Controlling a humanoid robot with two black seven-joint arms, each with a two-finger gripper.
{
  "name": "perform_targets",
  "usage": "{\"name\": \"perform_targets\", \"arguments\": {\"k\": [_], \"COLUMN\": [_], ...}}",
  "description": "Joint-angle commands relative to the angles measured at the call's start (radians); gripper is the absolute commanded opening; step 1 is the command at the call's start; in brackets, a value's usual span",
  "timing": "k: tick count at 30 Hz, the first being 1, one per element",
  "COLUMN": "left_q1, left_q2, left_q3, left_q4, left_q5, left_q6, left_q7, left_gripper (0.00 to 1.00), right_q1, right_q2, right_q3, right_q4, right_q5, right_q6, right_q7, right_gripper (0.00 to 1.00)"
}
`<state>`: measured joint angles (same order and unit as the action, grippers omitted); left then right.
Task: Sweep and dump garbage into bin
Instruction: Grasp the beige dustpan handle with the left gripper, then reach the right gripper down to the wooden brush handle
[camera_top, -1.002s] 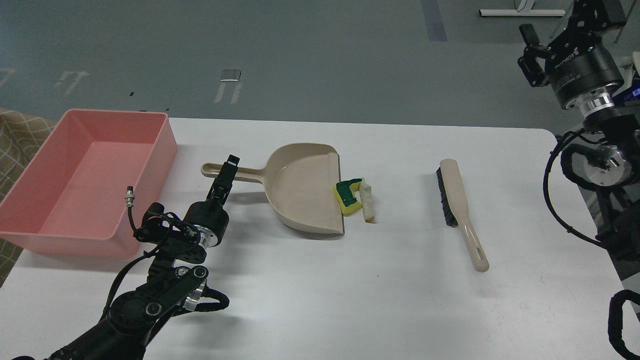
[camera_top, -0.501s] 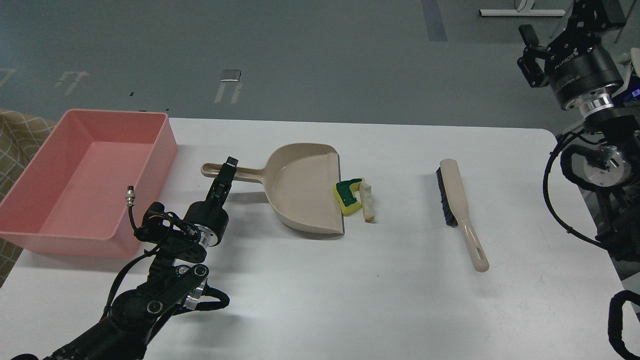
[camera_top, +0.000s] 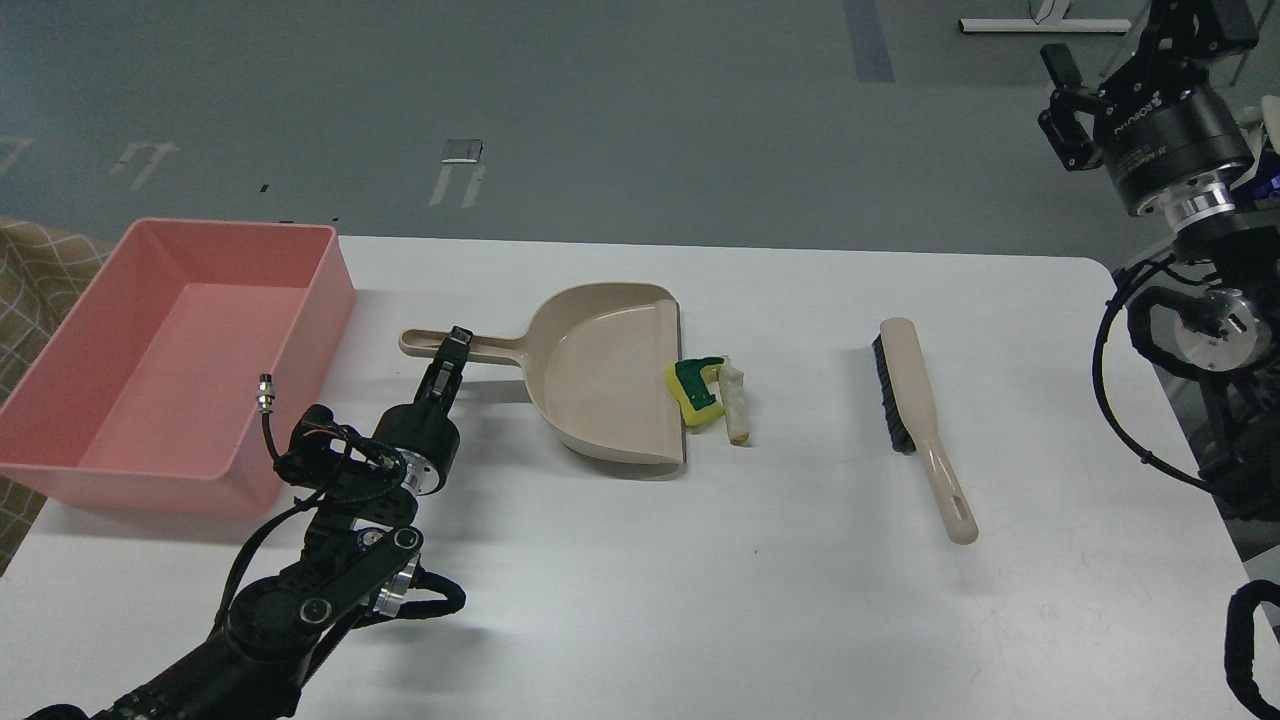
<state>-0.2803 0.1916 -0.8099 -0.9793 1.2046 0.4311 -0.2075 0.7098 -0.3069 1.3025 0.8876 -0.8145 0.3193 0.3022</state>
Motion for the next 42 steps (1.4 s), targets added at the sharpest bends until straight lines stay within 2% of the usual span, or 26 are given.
{"name": "perform_targets", "arguments": {"k": [1,5,13,21,27,42], "left_q1": [-0.007,-0.022,-0.033,-0.040,-0.046,-0.068], "left_q2": [0.000,0.000,0.000,0.002,0.002,0.009], "left_q3": [0.000,0.001,0.000,0.000,0.000,0.000], "left_q4": [-0.002,-0.004,-0.013,-0.013,-0.013,-0.016], "left_q5": [0.004,0.003,0.003,0.003,0.003,0.003], "left_q6": [0.012,0.026,0.028,0.028,0.028,0.029], "left_q7": [0.002,0.002,0.000,-0.001,-0.001,-0.001], "left_gripper": [0.00,0.00,0.00,0.00,0.00,0.00], "right_q1": [-0.001,-0.003,0.005,0.005,-0.004,-0.004], "right_q2": [-0.044,-0.121,-0.466,-0.716,-0.773,-0.765], "right_q3": [-0.044,-0.133,-0.483,-0.673,-0.772,-0.925], "right_q4": [0.027,0.062,0.301,0.480,0.544,0.545], "right_q5": [0.000,0.000,-0.002,-0.034,-0.219,-0.353], "right_q6": [0.003,0.004,0.004,0.006,0.004,0.006], "right_q7": [-0.002,-0.006,-0.024,-0.044,-0.052,-0.097], "right_gripper": [1.00,1.00,1.00,1.00,1.00,1.00]}}
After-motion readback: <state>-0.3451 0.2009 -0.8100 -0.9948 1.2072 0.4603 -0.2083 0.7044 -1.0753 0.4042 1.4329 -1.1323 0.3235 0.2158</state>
